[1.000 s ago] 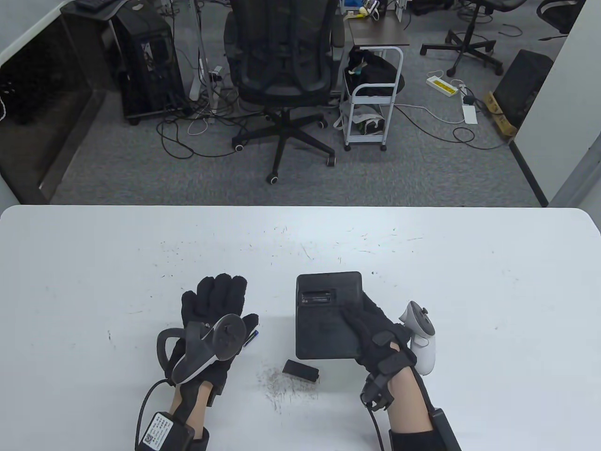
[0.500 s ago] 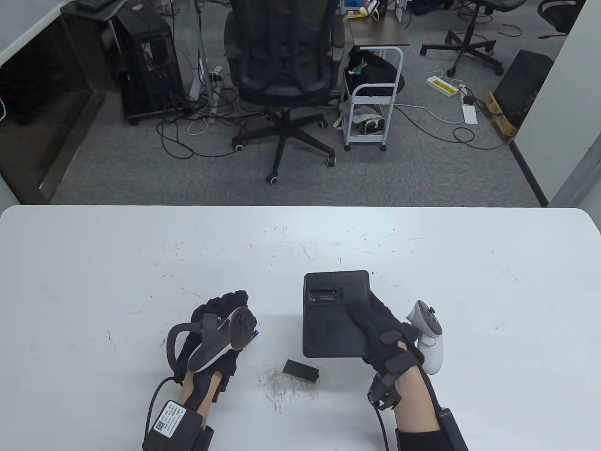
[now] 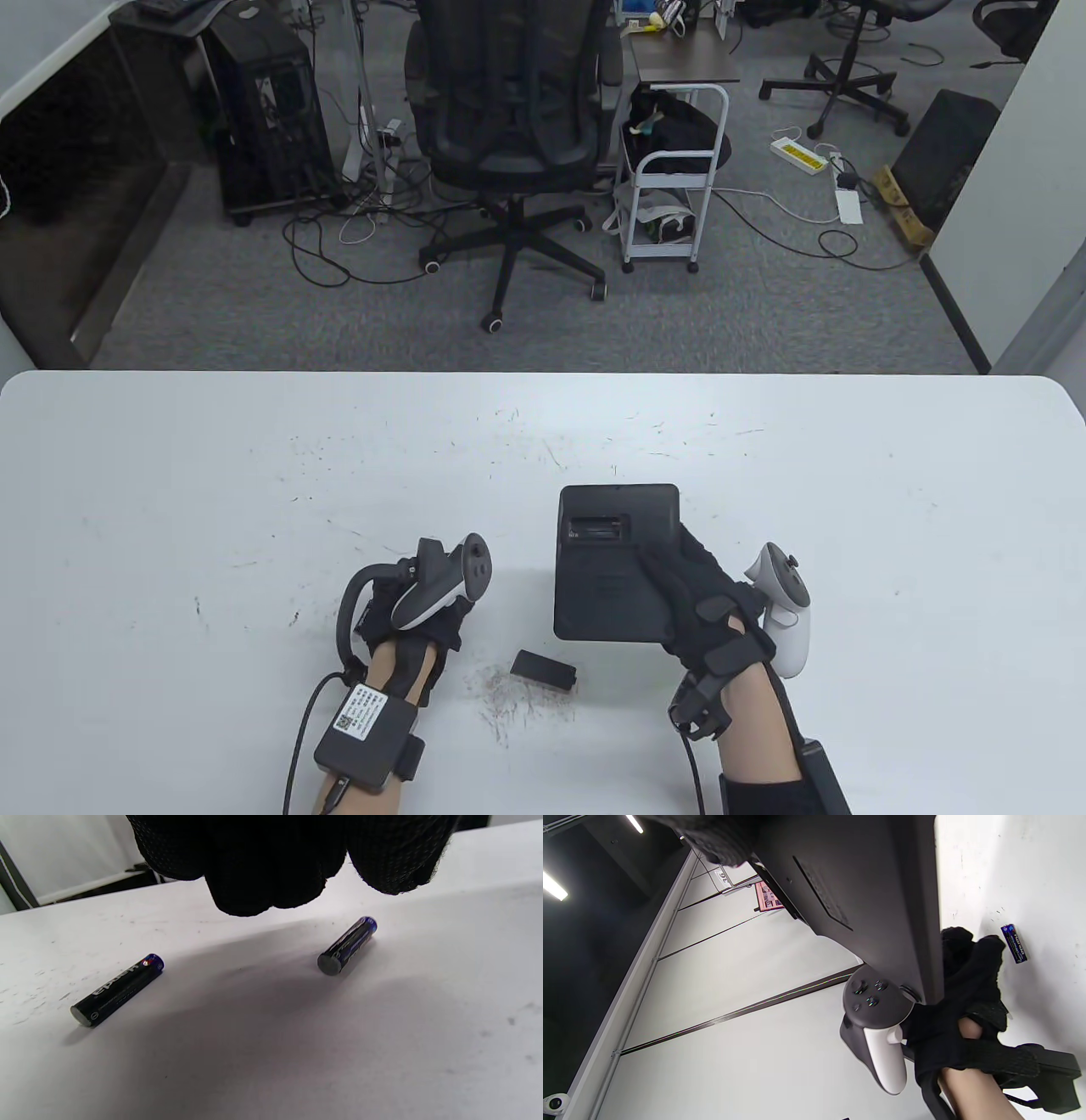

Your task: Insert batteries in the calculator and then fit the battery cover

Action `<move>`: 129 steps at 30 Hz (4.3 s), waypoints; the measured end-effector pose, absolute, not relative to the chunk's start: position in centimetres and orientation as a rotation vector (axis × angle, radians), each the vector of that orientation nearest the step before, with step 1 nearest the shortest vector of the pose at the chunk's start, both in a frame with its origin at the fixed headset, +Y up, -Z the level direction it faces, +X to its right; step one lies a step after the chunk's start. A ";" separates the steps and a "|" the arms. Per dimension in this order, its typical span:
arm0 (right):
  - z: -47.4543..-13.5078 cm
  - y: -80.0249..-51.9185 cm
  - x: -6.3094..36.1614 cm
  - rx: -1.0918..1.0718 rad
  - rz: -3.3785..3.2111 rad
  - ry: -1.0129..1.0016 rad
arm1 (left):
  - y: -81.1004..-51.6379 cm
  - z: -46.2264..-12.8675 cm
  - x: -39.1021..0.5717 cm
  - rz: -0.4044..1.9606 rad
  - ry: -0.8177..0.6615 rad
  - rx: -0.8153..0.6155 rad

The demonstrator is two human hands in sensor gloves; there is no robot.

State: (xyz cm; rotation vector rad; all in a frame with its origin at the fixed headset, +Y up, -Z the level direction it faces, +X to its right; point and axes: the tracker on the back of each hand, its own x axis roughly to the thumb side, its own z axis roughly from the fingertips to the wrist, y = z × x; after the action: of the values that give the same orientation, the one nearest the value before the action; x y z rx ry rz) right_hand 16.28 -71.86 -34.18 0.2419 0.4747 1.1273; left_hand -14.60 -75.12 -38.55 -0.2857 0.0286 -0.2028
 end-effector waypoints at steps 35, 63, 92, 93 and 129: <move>-34.1 -71.7 16.5 0.224 1.123 0.452 | -71.6 -37.1 -16.8 0.213 -0.053 -0.112; -34.4 -72.6 15.0 0.213 1.238 0.496 | -66.5 -32.7 -17.4 0.804 -0.257 0.118; -34.2 -72.7 12.4 0.310 1.333 0.575 | -67.0 -31.8 -15.2 0.735 -0.264 0.225; -34.1 -72.7 12.4 0.315 1.334 0.575 | -66.9 -31.7 -15.2 0.725 -0.264 0.236; -33.8 -71.2 11.6 0.538 1.458 0.532 | -65.6 -28.7 -12.3 0.256 -0.197 0.576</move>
State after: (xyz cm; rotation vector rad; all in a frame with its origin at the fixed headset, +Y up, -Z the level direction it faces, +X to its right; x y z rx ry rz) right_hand 11.56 -71.21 -33.80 0.5379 0.5315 1.4577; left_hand -12.26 -65.57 -28.74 0.5763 -0.1970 0.2562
